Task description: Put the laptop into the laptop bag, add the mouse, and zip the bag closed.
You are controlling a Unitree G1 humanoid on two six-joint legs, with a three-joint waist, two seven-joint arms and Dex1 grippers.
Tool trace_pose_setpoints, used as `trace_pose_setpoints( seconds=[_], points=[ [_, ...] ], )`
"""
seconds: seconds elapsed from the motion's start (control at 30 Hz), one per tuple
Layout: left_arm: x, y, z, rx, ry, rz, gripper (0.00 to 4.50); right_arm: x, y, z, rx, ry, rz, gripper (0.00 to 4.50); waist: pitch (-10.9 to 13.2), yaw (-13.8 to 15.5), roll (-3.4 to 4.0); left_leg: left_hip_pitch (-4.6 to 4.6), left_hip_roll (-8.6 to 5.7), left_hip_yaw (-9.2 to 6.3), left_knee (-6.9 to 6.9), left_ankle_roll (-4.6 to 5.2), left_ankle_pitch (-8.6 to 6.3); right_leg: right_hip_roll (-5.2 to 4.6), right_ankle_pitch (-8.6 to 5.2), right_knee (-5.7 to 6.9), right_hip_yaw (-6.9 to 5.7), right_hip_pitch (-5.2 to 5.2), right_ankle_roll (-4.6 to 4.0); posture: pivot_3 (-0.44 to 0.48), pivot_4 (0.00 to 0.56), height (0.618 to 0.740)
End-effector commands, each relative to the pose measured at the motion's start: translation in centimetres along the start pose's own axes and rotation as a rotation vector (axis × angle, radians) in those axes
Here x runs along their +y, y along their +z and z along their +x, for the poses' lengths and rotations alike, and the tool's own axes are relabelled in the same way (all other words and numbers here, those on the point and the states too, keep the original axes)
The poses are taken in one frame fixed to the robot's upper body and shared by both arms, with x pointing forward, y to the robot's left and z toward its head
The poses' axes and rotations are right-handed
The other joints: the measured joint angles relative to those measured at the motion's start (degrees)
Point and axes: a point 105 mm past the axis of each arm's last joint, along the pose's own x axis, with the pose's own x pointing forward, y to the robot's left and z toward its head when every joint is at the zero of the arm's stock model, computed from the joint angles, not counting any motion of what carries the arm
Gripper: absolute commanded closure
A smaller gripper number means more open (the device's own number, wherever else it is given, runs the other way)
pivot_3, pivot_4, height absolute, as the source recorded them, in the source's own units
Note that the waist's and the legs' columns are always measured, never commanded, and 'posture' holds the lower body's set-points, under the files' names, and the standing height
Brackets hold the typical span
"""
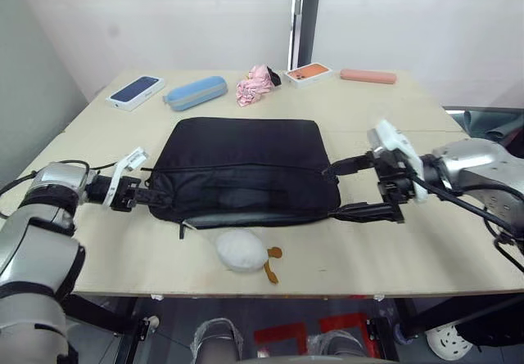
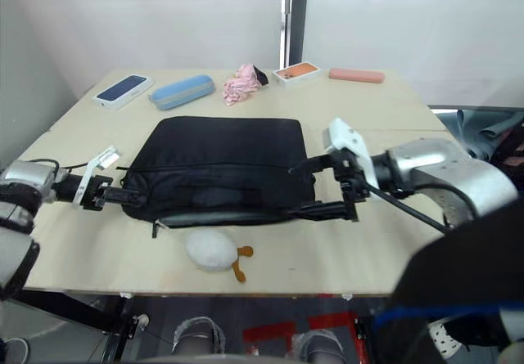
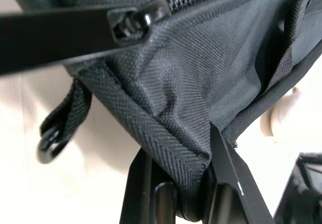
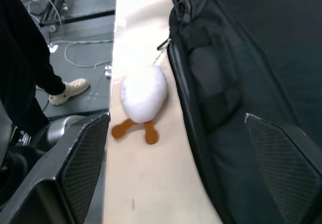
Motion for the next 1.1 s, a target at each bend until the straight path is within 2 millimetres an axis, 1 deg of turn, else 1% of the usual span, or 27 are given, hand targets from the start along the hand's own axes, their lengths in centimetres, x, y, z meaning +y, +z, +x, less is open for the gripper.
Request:
trace_pose_setpoints(
  seconds=[0.03, 0.07, 0.13, 0.17, 0.2, 0.23, 0.3, 0.33, 0.37, 0.47, 0.53, 0.57, 0.67, 0.7, 0.83, 0.9, 1.0, 1.1],
  points=[
    [-0.3, 3.1, -0.6, -0.115, 0.042, 0.077, 4.31, -0.9, 1.0, 0.6, -0.027, -0.007, -0.023, 1.18, 0.00, -0.04, 0.00, 0.00, 0.00, -0.01, 0.01, 0.00, 0.00, 0.00, 0.00, 0.02, 0.00, 0.00, 0.00, 0.000, 0.150, 0.740],
    [-0.3, 3.5, -0.5, -0.132, 0.041, 0.070, 4.31, -1.2, 1.2, 0.9, -0.035, -0.007, -0.020, 1.44, 0.00, -0.14, -0.01, -0.01, 0.00, -0.01, 0.01, 0.00, 0.00, 0.00, 0.00, 0.02, 0.00, -0.01, 0.00, 0.000, 0.150, 0.740],
    [-0.3, 3.7, -0.5, -0.144, 0.050, 0.072, 4.31, -1.6, 1.4, 1.5, -0.042, -0.003, -0.016, 2.16, 0.01, -0.34, -0.01, -0.04, 0.01, -0.01, 0.01, 0.00, 0.00, 0.01, 0.00, 0.01, -0.01, -0.04, 0.00, 0.000, 0.150, 0.740],
    [-0.2, 3.6, -0.6, -0.142, 0.055, 0.068, 4.31, -1.7, 1.3, 1.9, -0.044, 0.004, -0.015, 2.52, 0.01, -0.65, -0.03, -0.05, 0.01, -0.02, 0.00, 0.00, 0.00, 0.02, 0.00, 0.01, -0.03, -0.03, 0.00, 0.000, 0.150, 0.740],
    [-0.3, 3.5, -0.8, -0.136, 0.047, 0.072, 4.31, -1.7, 1.3, 2.1, -0.046, 0.017, -0.016, 2.98, 0.02, -0.69, -0.03, -0.06, 0.03, -0.04, -0.02, -0.01, 0.00, 0.04, 0.00, -0.01, -0.06, -0.04, 0.00, 0.000, 0.150, 0.740],
    [-0.3, 3.4, -0.9, -0.130, 0.042, 0.074, 4.31, -1.7, 1.4, 2.4, -0.051, 0.027, -0.016, 3.17, 0.02, -0.76, -0.03, -0.09, 0.03, -0.05, -0.03, -0.01, 0.00, 0.04, 0.00, -0.02, -0.07, -0.05, 0.00, 0.000, 0.150, 0.740],
    [-0.6, 3.3, -1.2, -0.118, 0.015, 0.069, 4.31, -2.1, 1.4, 2.8, -0.055, 0.025, -0.011, 3.84, 0.02, -0.91, -0.03, -0.10, 0.03, -0.04, -0.08, 0.00, 0.00, 0.05, 0.00, -0.08, -0.08, -0.07, -0.01, 0.000, 0.150, 0.740],
    [-0.9, 3.3, -1.3, -0.118, -0.010, 0.057, 3.89, -2.2, 1.4, 2.9, -0.052, 0.029, -0.015, 4.22, 0.03, -0.92, -0.04, -0.13, 0.03, -0.04, -0.09, -0.01, 0.00, 0.05, 0.00, -0.07, -0.09, -0.10, 0.00, 0.000, 0.150, 0.740],
    [-1.3, 3.3, -1.5, -0.115, -0.043, 0.057, 3.48, -2.2, 1.4, 3.0, -0.052, 0.033, -0.015, 4.48, 0.03, -0.86, -0.04, -0.15, 0.04, -0.05, -0.09, 0.00, 0.00, 0.06, 0.00, -0.08, -0.10, -0.12, 0.00, 0.000, 0.150, 0.740],
    [-1.0, 2.9, -1.4, -0.092, -0.023, 0.057, 2.40, -2.2, 1.5, 3.1, -0.052, 0.044, -0.015, 4.50, 0.05, -0.76, -0.07, -0.17, 0.04, -0.05, -0.09, 0.00, 0.00, 0.05, 0.00, -0.07, -0.10, -0.14, -0.01, 0.000, 0.150, 0.740],
    [-1.4, 2.5, -1.4, -0.082, -0.058, 0.045, 1.74, -2.1, 1.4, 3.1, -0.049, 0.052, -0.015, 4.50, 0.05, -0.65, -0.07, -0.16, 0.03, -0.05, -0.08, -0.01, 0.00, 0.04, 0.00, -0.06, -0.10, -0.13, -0.01, 0.000, 0.150, 0.740],
    [-1.6, 2.5, -1.4, -0.081, -0.077, 0.039, 1.34, -2.1, 1.4, 3.1, -0.046, 0.055, -0.014, 4.50, 0.05, -0.50, -0.07, -0.16, 0.04, -0.06, -0.07, -0.01, 0.00, 0.04, 0.00, -0.05, -0.10, -0.12, -0.01, 0.000, 0.150, 0.740],
    [-1.8, 1.4, -1.7, -0.050, -0.094, 0.029, 0.25, -1.2, 1.2, 2.9, -0.033, 0.103, -0.008, 4.50, 0.05, -0.46, -0.07, -0.12, 0.03, -0.05, -0.05, -0.01, 0.00, 0.02, 0.00, -0.01, -0.08, -0.10, -0.02, 0.000, 0.150, 0.740],
    [-1.8, 1.1, -1.9, -0.042, -0.094, 0.029, 0.01, -1.1, 1.2, 2.8, -0.032, 0.111, -0.007, 4.50, 0.05, -0.48, -0.06, -0.11, 0.03, -0.04, -0.07, -0.02, -0.01, 0.02, 0.00, 0.00, -0.08, -0.11, -0.02, 0.000, 0.150, 0.740],
    [-1.6, 0.7, -2.5, -0.023, -0.078, 0.030, 0.01, -0.4, 1.3, 2.4, -0.036, 0.143, -0.006, 4.50, 0.05, -0.46, -0.06, -0.07, 0.04, -0.06, -0.06, -0.03, 0.00, 0.04, -0.01, 0.04, -0.09, -0.10, -0.02, 0.000, 0.150, 0.740],
    [-1.5, 0.6, -2.7, -0.014, -0.066, 0.033, 0.01, -0.4, 1.6, 2.1, -0.049, 0.140, -0.006, 4.50, 0.05, -0.45, -0.06, -0.07, 0.04, -0.05, -0.03, -0.02, 0.00, 0.04, 0.00, 0.06, -0.08, -0.09, -0.02, 0.000, 0.150, 0.740],
    [-2.2, 1.5, -2.7, -0.056, -0.101, 0.055, 0.01, -1.8, 1.6, 2.1, -0.049, 0.067, 0.002, 4.50, 0.05, -0.49, -0.06, -0.01, 0.04, -0.05, -0.03, -0.03, 0.00, 0.03, 0.00, 0.06, -0.06, -0.04, -0.02, 0.000, 0.150, 0.740],
    [-3.2, 2.6, -3.2, -0.116, -0.146, 0.065, 0.01, -2.3, 1.3, 2.0, -0.048, 0.042, 0.016, 4.50, 0.05, -0.49, -0.06, -0.01, 0.03, -0.05, -0.02, -0.03, 0.00, 0.03, -0.01, 0.08, -0.07, -0.04, -0.02, 0.000, 0.150, 0.740]
  ],
)
